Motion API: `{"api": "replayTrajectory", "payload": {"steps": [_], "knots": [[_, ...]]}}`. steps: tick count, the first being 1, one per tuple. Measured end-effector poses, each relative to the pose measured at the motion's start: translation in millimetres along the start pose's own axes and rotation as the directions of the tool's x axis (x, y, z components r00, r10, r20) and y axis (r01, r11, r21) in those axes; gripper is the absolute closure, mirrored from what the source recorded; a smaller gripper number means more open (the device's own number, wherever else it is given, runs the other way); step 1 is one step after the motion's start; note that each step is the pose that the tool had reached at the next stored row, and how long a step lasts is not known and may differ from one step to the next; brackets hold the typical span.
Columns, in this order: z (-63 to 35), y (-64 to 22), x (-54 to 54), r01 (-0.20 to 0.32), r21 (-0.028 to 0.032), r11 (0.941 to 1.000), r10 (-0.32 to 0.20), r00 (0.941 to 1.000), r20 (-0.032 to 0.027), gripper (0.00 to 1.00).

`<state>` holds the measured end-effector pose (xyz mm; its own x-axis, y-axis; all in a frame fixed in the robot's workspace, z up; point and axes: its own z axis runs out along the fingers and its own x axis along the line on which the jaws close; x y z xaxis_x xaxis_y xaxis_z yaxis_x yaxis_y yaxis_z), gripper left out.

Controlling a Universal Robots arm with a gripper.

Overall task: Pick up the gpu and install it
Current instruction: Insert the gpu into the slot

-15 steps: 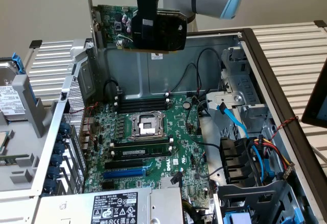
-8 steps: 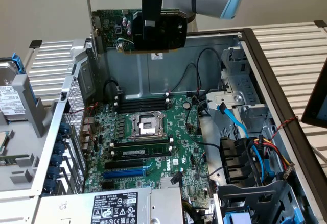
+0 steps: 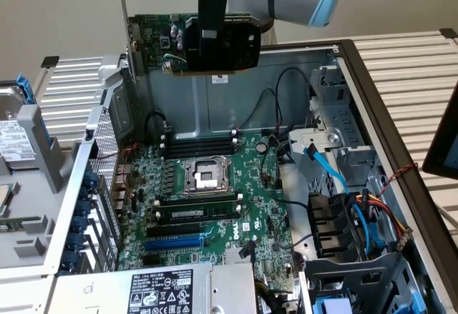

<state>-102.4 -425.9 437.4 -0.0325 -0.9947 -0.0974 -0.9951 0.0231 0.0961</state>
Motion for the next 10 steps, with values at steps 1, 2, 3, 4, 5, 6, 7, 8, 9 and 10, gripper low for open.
{"api": "replayTrajectory", "payload": {"steps": [1,2,3,4,5,6,7,8,9,10], "knots": [[1.0,1.8,0.1,0.000,0.0006,1.0000,0.000,1.0000,-0.0009,0.73],[2.1,3.9,0.3,0.000,0.0010,1.0000,0.000,1.0000,-0.0017,0.73],[3.6,6.4,0.5,0.000,0.0012,1.0000,0.000,1.0000,-0.0022,0.73],[5.0,8.6,0.7,0.000,0.0015,1.0000,0.000,1.0000,-0.0027,0.73],[6.2,10.3,0.8,0.000,0.0019,1.0000,0.000,1.0000,-0.0033,0.73],[7.1,11.6,1.0,0.000,0.0026,1.0000,0.000,1.0000,-0.0046,0.73],[8.1,12.8,1.1,0.000,0.0034,1.0000,0.000,1.0000,-0.0058,0.73],[9.0,13.7,1.4,0.000,0.0038,1.0000,0.000,1.0000,-0.0072,0.73],[10.1,14.3,1.7,0.000,0.0039,1.0000,0.000,1.0000,-0.0088,0.73],[11.2,14.7,2.1,0.000,0.0040,1.0000,0.000,0.9999,-0.0105,0.73]]}}
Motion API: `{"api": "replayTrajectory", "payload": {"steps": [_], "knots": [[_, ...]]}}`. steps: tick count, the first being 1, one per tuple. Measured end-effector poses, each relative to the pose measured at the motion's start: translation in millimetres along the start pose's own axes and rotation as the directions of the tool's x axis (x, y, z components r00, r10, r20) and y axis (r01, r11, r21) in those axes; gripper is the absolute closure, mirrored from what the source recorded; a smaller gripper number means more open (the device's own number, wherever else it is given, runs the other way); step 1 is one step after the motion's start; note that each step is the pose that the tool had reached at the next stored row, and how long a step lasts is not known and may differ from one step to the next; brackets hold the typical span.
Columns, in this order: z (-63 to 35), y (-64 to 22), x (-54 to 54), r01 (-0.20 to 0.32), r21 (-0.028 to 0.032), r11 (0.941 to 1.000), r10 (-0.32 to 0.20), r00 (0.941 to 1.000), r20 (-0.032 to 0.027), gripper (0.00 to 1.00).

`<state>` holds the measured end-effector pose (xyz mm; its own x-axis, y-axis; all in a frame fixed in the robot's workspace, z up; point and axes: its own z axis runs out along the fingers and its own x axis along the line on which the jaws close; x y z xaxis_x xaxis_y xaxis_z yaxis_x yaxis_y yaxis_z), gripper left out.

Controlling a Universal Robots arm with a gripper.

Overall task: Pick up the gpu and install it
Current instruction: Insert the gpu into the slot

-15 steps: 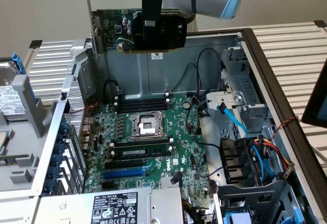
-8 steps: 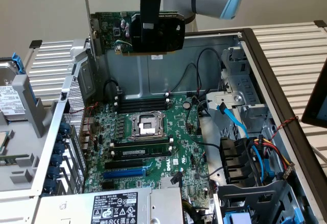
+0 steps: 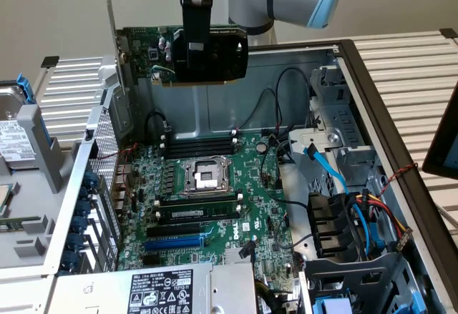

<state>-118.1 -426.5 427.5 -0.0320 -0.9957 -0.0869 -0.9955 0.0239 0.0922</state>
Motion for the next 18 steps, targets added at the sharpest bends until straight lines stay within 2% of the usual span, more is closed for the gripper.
{"api": "replayTrajectory", "payload": {"steps": [3,8,18], "knots": [[2.7,0.8,1.2,-0.001,0.0002,1.0000,0.001,1.0000,-0.0079,0.73],[8.9,2.2,2.1,-0.001,0.0012,1.0000,0.001,0.9999,-0.0163,0.73],[26.8,1.6,3.7,-0.001,0.0033,1.0000,0.001,0.9999,-0.0170,0.73]]}}
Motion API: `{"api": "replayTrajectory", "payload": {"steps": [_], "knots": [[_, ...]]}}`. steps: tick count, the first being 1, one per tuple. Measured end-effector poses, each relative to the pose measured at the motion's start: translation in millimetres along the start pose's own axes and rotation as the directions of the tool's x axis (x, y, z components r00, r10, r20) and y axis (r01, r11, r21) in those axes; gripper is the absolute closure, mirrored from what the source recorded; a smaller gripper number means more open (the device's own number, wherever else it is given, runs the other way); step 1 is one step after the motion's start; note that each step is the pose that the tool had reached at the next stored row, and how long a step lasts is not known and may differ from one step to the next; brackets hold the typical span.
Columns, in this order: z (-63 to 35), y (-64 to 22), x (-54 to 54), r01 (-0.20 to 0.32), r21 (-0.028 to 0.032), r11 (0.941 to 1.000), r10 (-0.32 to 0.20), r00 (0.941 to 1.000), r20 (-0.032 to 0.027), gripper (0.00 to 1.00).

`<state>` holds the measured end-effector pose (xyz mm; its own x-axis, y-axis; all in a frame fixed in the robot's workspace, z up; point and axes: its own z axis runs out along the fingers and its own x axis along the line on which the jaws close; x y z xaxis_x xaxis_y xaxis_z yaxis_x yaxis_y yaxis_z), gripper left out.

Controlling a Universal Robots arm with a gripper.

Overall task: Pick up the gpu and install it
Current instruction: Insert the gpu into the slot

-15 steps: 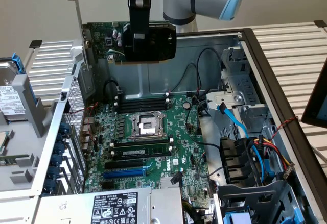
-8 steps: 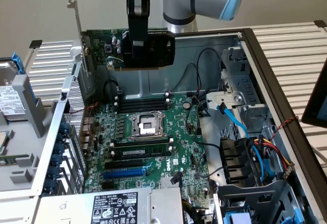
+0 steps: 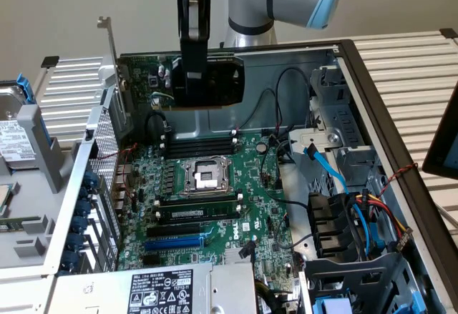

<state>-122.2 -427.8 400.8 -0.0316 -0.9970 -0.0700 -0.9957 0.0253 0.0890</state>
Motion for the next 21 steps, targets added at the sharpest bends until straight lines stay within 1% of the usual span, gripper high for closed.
{"api": "replayTrajectory", "payload": {"steps": [8,10,14,17,19,21], "knots": [[14.7,-0.5,1.3,0.005,-0.0003,1.0000,-0.005,1.0000,-0.0004,0.73],[18.1,-0.4,3.4,0.006,-0.0004,1.0000,-0.006,1.0000,-0.0007,0.73],[25.4,3.8,7.1,0.007,-0.0005,1.0000,-0.007,1.0000,-0.0009,0.73],[28.2,7.2,9.9,0.009,-0.0006,1.0000,-0.009,1.0000,-0.0010,0.73],[31.8,10.0,12.1,0.010,-0.0003,1.0000,-0.010,1.0000,-0.0007,0.73],[34.7,14.9,13.7,0.010,0.0023,1.0000,-0.010,1.0000,-0.0010,0.73]]}}
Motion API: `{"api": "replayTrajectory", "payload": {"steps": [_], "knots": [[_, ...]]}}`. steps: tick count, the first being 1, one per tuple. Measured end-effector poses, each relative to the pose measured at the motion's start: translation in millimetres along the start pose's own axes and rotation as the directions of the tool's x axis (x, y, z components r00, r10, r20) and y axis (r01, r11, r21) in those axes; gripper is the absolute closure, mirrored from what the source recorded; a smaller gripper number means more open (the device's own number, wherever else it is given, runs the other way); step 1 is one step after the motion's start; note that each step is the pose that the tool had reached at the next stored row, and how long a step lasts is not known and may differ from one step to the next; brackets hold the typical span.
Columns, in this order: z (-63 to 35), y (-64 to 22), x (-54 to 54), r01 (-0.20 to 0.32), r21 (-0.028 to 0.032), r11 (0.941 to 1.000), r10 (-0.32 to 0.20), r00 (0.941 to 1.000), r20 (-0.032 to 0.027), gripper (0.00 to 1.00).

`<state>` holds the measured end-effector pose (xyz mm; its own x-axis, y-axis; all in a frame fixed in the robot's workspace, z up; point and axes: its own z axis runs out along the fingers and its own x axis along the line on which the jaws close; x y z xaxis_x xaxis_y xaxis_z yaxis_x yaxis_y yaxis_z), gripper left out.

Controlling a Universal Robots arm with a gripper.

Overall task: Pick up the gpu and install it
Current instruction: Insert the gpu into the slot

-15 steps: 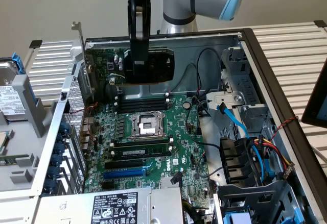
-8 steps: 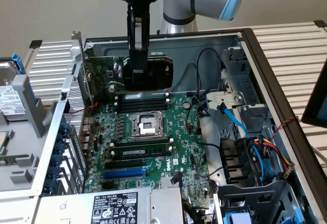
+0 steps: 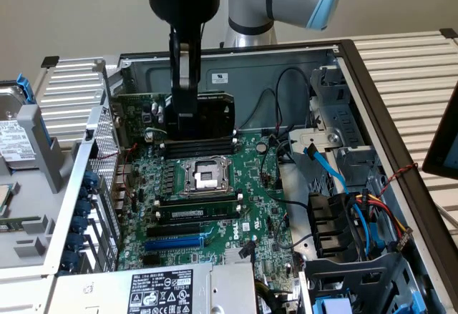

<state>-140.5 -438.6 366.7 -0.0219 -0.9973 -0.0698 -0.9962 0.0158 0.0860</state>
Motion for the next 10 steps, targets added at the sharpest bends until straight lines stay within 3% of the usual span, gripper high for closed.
{"api": "replayTrajectory", "payload": {"steps": [4,10], "knots": [[5.2,7.4,4.1,0.001,0.0092,1.0000,-0.001,1.0000,0.0004,0.73],[16.0,7.6,6.0,0.001,0.0101,0.9999,-0.001,1.0000,0.0004,0.73]]}}
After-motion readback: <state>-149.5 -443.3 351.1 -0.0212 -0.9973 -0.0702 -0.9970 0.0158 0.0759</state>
